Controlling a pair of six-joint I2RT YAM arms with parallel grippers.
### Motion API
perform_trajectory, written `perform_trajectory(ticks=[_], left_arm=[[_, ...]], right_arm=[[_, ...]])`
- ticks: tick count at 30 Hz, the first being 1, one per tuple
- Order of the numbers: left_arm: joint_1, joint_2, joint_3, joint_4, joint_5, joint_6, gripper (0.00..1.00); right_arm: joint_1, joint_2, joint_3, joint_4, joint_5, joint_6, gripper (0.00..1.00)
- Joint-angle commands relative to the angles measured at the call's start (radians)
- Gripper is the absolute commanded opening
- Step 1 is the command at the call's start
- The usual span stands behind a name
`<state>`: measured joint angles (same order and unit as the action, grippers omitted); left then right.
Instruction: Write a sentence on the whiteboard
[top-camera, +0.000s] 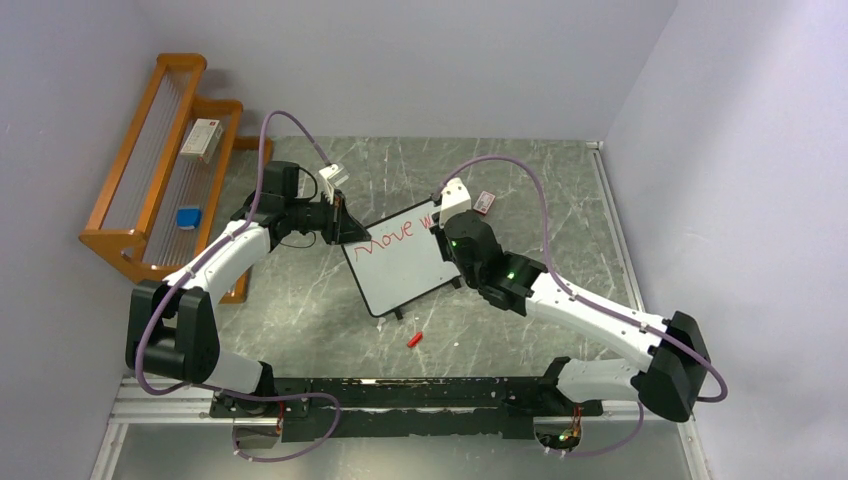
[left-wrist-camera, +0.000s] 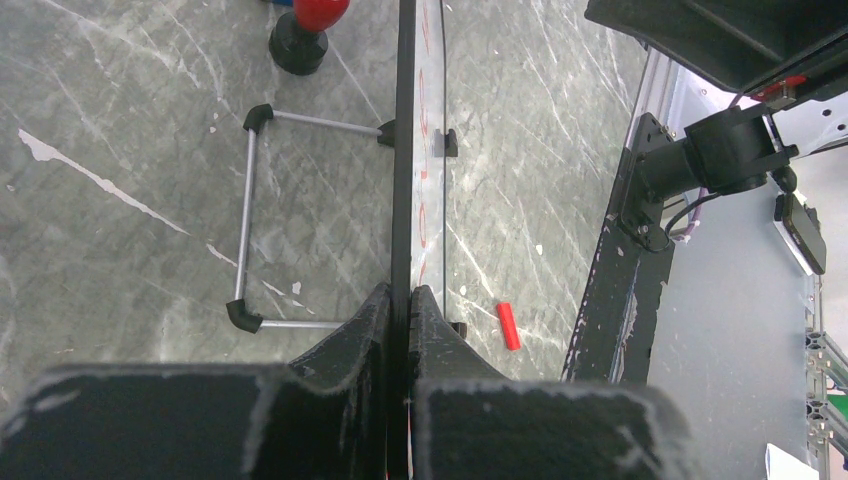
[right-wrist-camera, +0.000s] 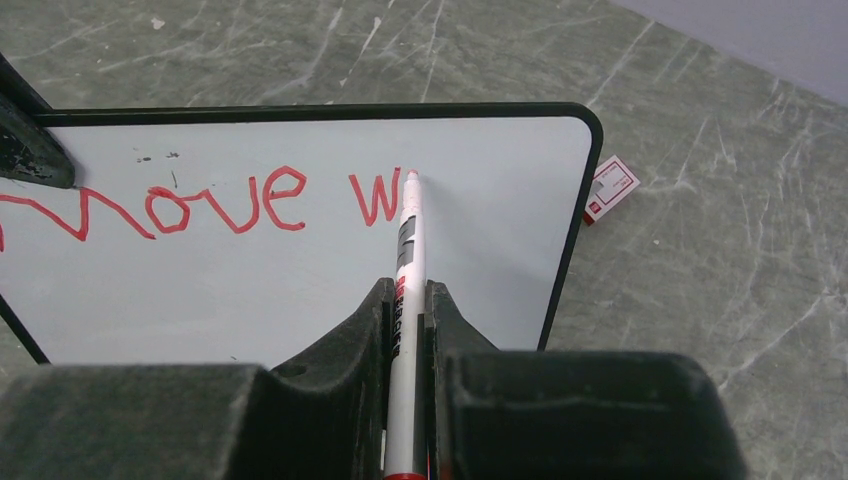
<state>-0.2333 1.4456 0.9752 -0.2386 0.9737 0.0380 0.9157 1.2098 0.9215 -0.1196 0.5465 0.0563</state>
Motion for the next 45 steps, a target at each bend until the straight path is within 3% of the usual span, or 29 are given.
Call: perform_trajectory(ticks=[1,23,45], left_arm=[[-0.032,0.044,-0.024,-0.093,-0.096,0.069,0.05],[-0.032,0.044,-0.024,-0.091,-0.081,0.073,0.05],[-0.032,0.041,-0.023,-0.092,-0.117,0.062,0.05]], right_arm=[[-0.011,0.01,-0.011,0.024,0.01,0.005,0.0],[-0.04,0.075,0.01,0.057,-0.054,0.003,0.0],[-0.041,-0.01,-0.033,0.002,-0.013,0.039,0.0]])
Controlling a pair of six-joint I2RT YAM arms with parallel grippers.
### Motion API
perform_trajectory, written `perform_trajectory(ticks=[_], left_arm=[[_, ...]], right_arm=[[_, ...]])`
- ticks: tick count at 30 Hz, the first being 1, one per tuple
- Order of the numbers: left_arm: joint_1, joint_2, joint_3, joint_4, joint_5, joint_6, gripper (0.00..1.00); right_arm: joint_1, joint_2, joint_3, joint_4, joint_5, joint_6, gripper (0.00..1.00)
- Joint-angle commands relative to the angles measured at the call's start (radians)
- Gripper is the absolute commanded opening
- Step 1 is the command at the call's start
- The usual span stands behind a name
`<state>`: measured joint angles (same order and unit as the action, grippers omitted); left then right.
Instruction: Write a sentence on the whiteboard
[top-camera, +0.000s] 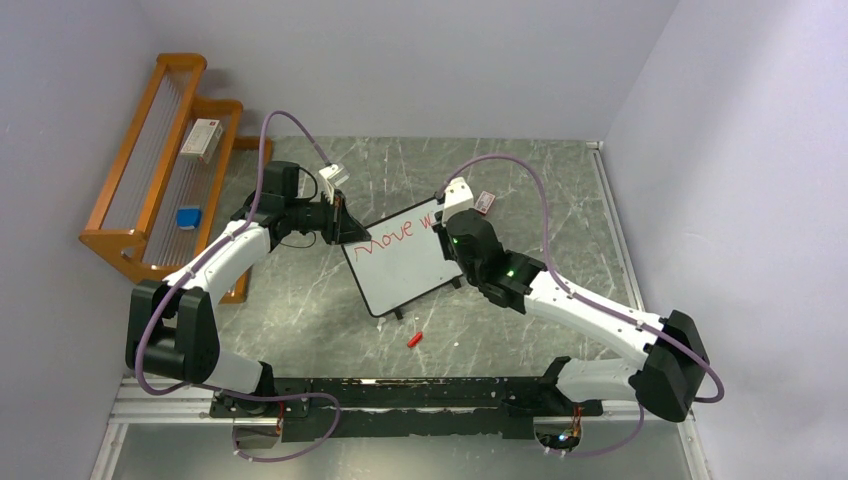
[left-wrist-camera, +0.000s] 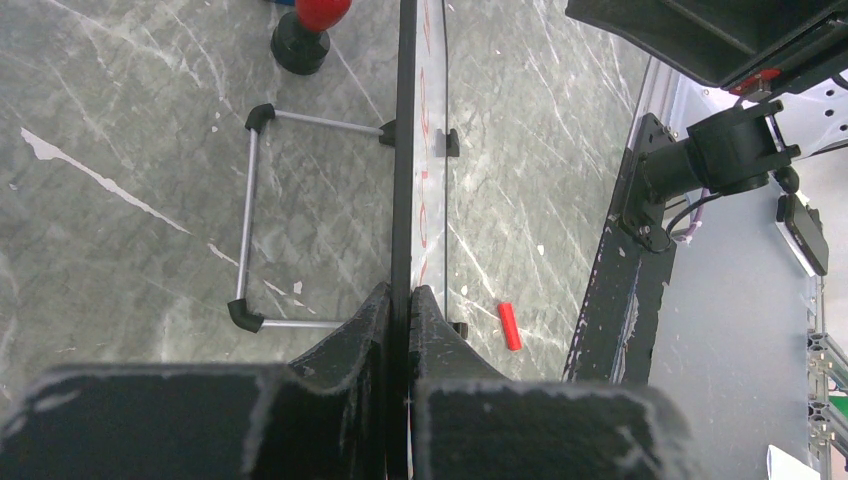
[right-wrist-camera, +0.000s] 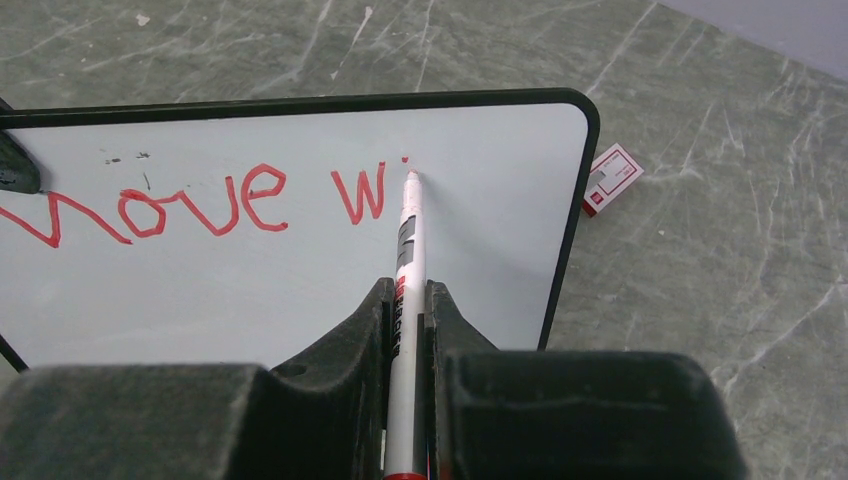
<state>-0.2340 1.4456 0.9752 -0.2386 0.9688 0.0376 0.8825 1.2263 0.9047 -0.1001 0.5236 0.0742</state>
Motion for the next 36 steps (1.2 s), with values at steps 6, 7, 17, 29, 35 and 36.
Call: perform_trajectory(ticks=[6,7,17,29,35,36], left_arm=[[-0.031,0.041,-0.024,-0.091,-0.108,0.064,0.05],[-0.031,0.041,-0.024,-0.091,-0.106,0.064,0.05],[-0.031,0.044,-0.023,-0.093,-0.099,0.068,0.05],[-0.031,0.042,-0.024,-0.093,-0.093,0.07,0.05],[-0.031,0.044,-0.023,-0.092,-0.091,0.07,0.05],[-0.031,0.043,-0.023,-0.092,-0.09,0.07,0.05]], right_arm=[[-0.007,-0.016,-0.023,-0.002,-0.004,0.025,0.0],[-0.007,-0.011,-0.021,0.0,-0.006,0.025,0.0],[-0.007,0.013,-0.001,0.025,-0.004,0.01,0.0],[-0.008,0.032,0.017,0.044,0.005,0.001,0.0],[-0.009,0.035,0.025,0.049,0.012,-0.004,0.0],[-0.009,0.037,0.03,0.045,0.01,-0.006,0.0]])
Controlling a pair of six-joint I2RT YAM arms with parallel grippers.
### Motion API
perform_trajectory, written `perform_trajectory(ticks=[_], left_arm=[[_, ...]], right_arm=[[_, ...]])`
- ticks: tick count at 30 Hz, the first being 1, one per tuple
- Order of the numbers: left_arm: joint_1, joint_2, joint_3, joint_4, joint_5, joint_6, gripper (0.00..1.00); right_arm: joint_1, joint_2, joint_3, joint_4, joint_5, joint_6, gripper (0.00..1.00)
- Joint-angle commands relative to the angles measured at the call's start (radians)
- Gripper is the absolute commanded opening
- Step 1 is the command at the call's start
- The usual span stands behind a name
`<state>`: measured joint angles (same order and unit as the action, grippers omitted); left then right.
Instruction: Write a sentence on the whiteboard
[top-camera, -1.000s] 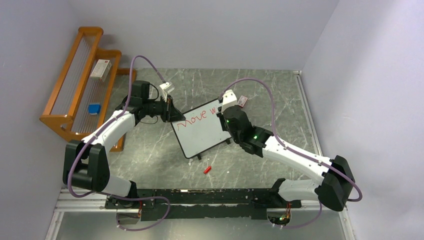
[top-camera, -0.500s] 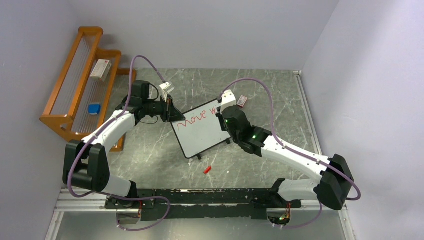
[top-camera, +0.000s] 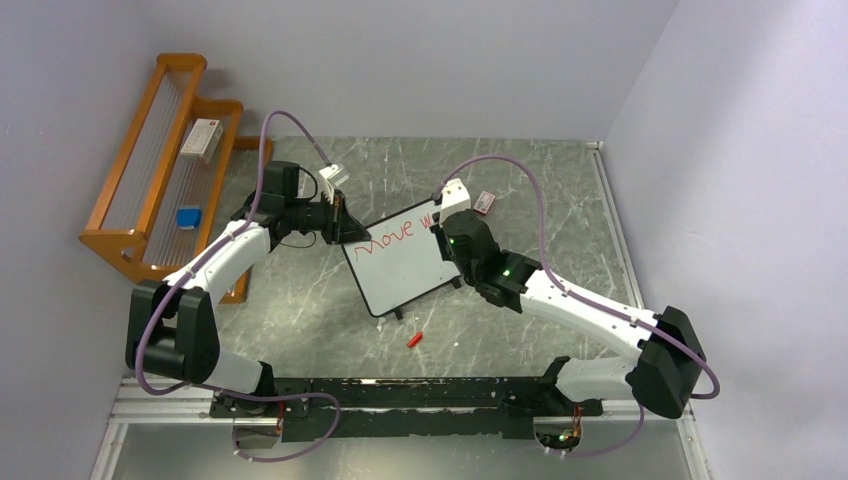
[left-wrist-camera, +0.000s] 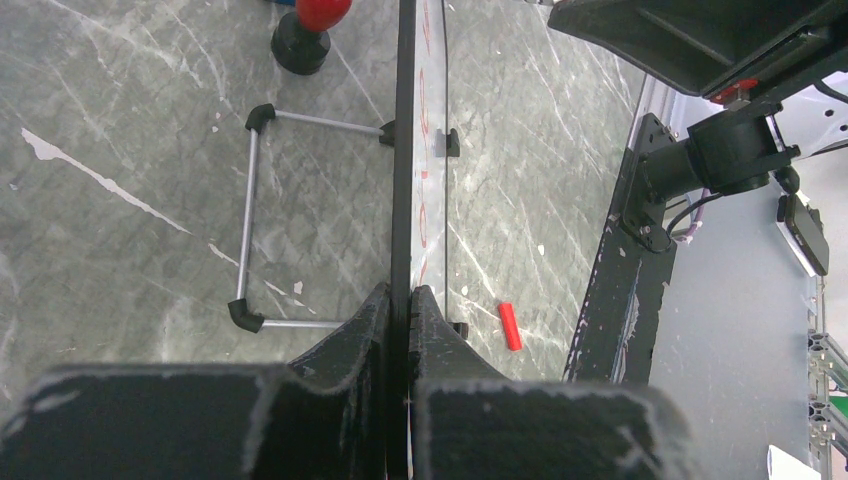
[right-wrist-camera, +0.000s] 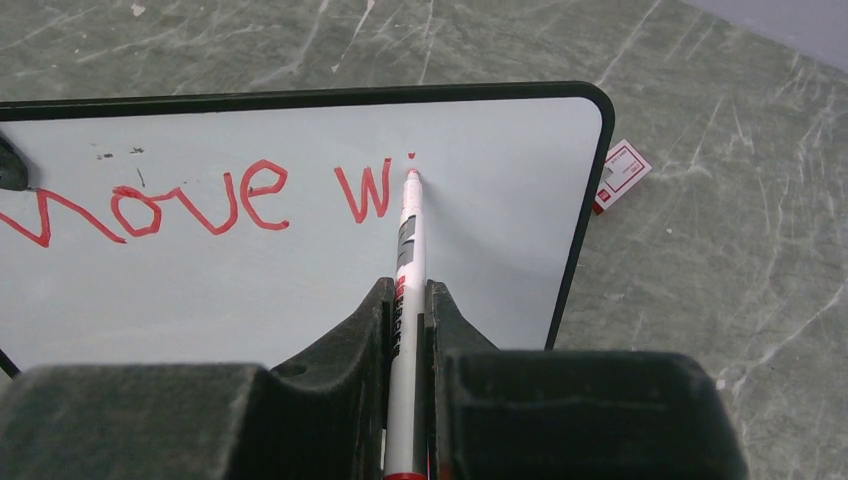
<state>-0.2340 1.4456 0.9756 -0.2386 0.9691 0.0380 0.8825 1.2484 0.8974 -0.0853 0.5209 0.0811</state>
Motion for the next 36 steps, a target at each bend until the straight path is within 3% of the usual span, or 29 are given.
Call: perform_trajectory(ticks=[1,21,36], left_arm=[[-0.031,0.042,-0.026,-0.091,-0.091,0.069,0.05],[-0.031,0.042,-0.022,-0.091,-0.099,0.066,0.05],[-0.031,0.039,-0.023,-0.093,-0.101,0.068,0.05]], right_arm=[[-0.009,0.018,0.04,0.025,0.011,-0.011,0.0],[-0.009,-0.02,-0.023,-0.08,-0.019,0.05,0.0],[-0.01,-0.059,-0.005,-0.048,0.0,0.029,0.0]])
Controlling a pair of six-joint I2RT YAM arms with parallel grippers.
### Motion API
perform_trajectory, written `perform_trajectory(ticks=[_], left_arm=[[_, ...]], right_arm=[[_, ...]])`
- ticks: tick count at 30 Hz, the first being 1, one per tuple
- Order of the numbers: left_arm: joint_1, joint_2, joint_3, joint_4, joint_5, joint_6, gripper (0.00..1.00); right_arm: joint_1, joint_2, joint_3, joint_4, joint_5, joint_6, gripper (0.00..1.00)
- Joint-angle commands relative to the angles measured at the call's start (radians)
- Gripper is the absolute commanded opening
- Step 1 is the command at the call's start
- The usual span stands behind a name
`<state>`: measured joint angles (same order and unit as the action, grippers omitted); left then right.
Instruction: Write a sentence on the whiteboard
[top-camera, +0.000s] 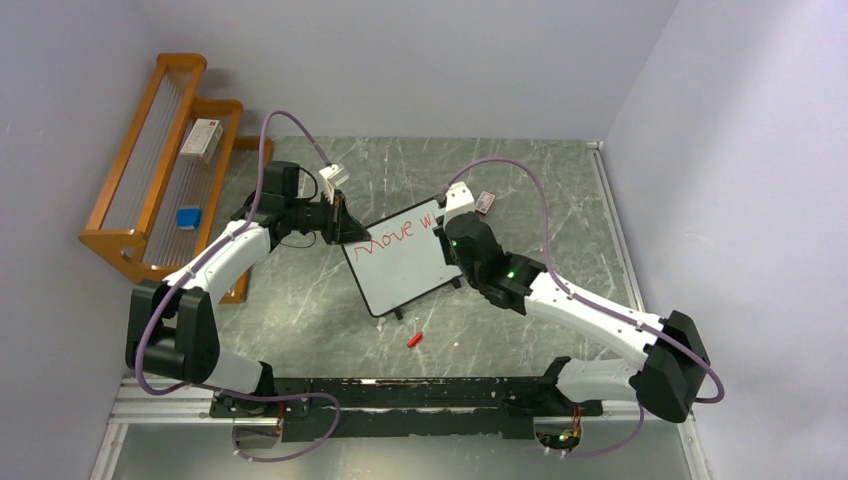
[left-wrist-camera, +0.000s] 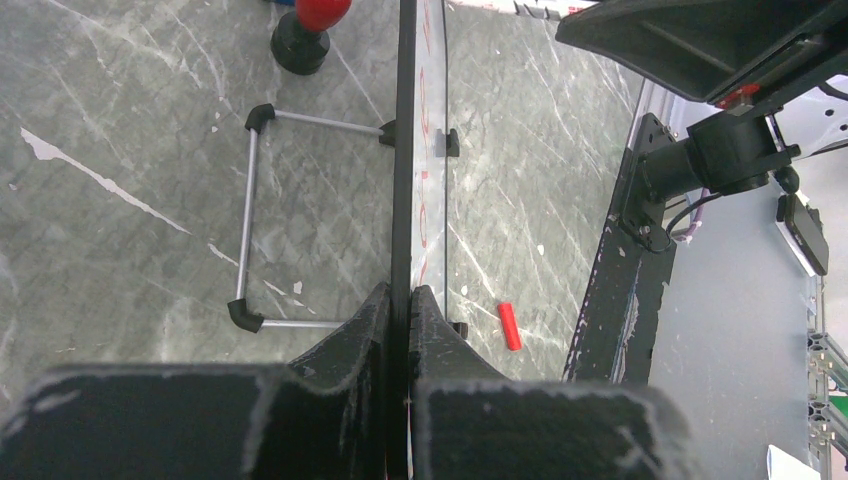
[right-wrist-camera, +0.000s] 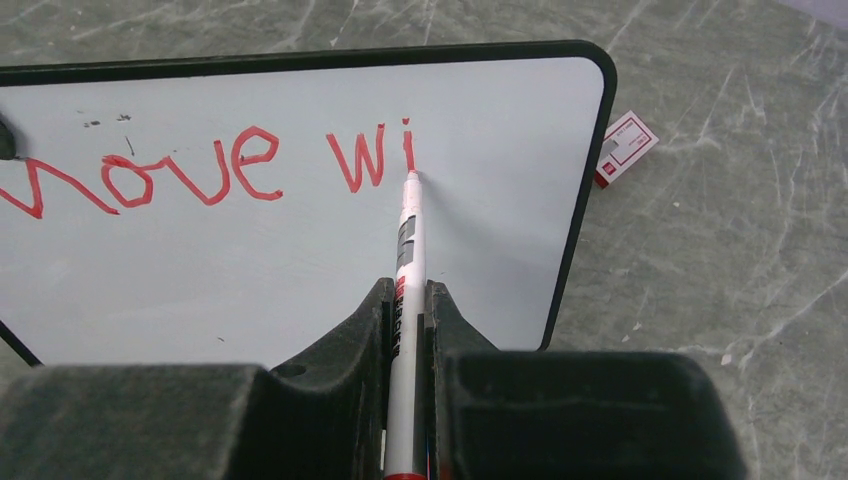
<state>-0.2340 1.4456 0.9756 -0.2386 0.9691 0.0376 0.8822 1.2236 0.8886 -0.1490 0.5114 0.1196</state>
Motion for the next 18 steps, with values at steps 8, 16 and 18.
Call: perform_trajectory(ticks=[8,16,18], left_arm=[[-0.031,0.041,-0.023,-0.094,-0.096,0.07,0.05],[-0.031,0.041,-0.023,-0.094,-0.094,0.071,0.05],[-0.031,0.043,-0.023,-0.094,-0.094,0.071,0.05]], right_arm=[[-0.027,-0.01,0.009,0.048,0.006,-0.026,0.0],[-0.039,0.009,0.013,0.077,-0.022,-0.035,0.0],[-0.041,0.016,0.017,0.077,-0.029,-0.036,0.0]])
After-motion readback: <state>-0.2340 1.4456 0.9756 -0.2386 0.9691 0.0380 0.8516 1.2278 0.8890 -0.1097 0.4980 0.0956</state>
